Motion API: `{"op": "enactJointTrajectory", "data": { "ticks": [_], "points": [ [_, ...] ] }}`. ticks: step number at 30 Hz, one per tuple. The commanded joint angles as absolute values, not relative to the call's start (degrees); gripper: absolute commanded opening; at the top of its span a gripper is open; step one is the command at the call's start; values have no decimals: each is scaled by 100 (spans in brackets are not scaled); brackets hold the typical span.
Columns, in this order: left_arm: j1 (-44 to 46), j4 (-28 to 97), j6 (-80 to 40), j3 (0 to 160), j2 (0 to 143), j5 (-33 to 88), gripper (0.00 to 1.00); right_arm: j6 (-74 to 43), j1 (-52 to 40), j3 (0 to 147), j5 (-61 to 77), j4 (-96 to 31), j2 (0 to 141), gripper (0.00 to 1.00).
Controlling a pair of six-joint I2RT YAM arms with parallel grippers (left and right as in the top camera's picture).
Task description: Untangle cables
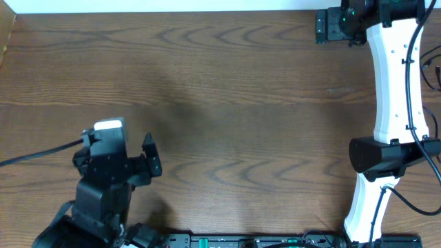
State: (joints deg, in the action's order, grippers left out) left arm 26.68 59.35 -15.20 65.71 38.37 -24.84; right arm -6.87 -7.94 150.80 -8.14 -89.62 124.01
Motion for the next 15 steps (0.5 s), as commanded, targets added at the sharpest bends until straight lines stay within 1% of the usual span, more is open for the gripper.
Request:
{"op": "enactJointTrajectory", "data": {
  "ticks": [1,4,11,15],
  "points": [
    [2641,6125,-1575,6683,3669,-2814,95,-591,-836,15159,-482,-8899,12300,96],
    [2641,6281,-1577,6683,3555,-2851,95,-589,-1033,15159,-405,-8860,12300,99],
    [2641,6401,-1608,6683,3492,-2967,95,-569,-1509,15159,-1090,-8781,12300,99],
    [2641,6731,-2193,6683,3492,-3927,95,-572,-1546,15109,-1234,-8750,12300,99]
  ]
}}
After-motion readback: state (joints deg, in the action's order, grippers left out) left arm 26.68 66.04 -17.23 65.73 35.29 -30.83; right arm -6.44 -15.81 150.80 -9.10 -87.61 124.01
